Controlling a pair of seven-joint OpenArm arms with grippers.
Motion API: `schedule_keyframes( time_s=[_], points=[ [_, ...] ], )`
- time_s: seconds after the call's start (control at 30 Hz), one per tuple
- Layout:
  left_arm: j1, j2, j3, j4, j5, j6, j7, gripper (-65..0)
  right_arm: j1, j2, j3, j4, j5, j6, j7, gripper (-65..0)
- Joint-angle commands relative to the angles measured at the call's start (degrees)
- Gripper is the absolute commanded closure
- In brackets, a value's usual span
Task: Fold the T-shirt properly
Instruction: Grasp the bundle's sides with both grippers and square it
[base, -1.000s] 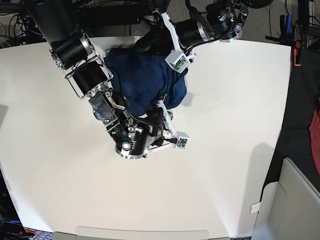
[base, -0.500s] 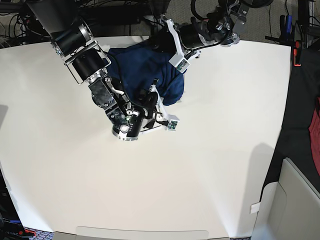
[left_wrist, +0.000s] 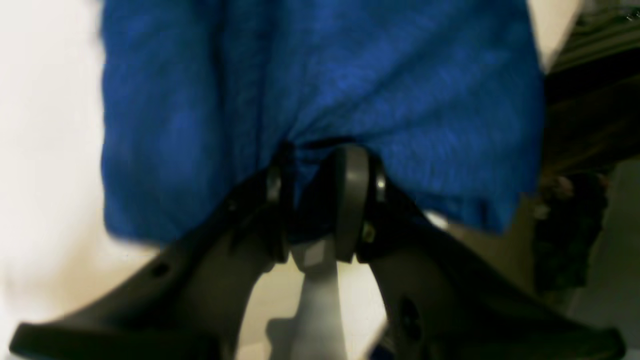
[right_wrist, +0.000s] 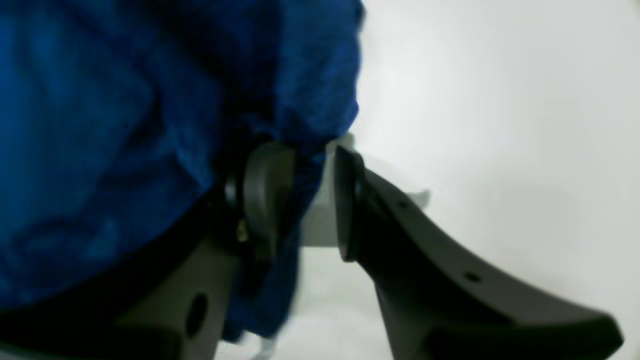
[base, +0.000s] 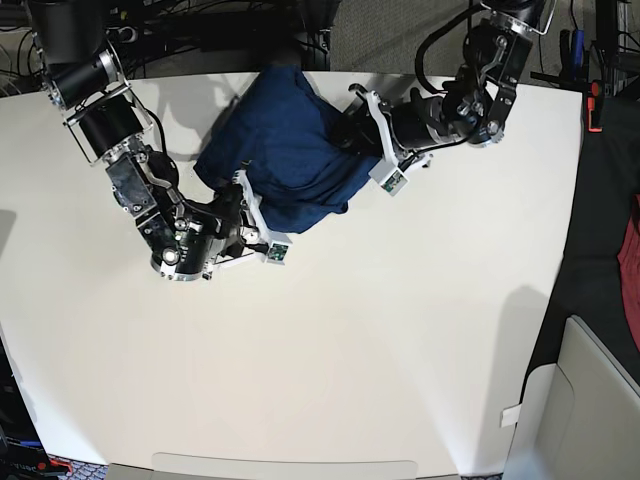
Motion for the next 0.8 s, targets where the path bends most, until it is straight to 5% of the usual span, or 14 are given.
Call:
schedule_keyframes(
  time_s=[0.0,0.2,0.43,0.63,0.77],
  points=[
    [-1.76,-0.59,-0.26,0.19,0.74,0.55,-0.33,-12.3,0.72,0.91,0.7,1.58,1.79,0.28,0.36,-17.1],
    [-7.21,0.2,0.18,0.1,6.98,0.55,-0.33,-12.3,-4.47,4.08,7.65,4.39,7.16,0.28,0.36,-17.1],
    [-11.87,3.63,0.27,1.42,11.81,0.55,0.37,-12.3,-7.45,9.44,8.35,11.25,9.7,0.28,0.36,-17.1],
    [-10.81,1.79,-0.35,9.59,11.9,0.55,0.55,-12.3,-6.84,12.08,9.67,16.35,10.94,0.28,0.36,-17.1],
    [-3.08,1.08,-3.42,14.69,11.9,0.55,0.55,-12.3,-6.93,11.73,14.68,16.43,15.51,0.28,0.36,-17.1]
  ],
)
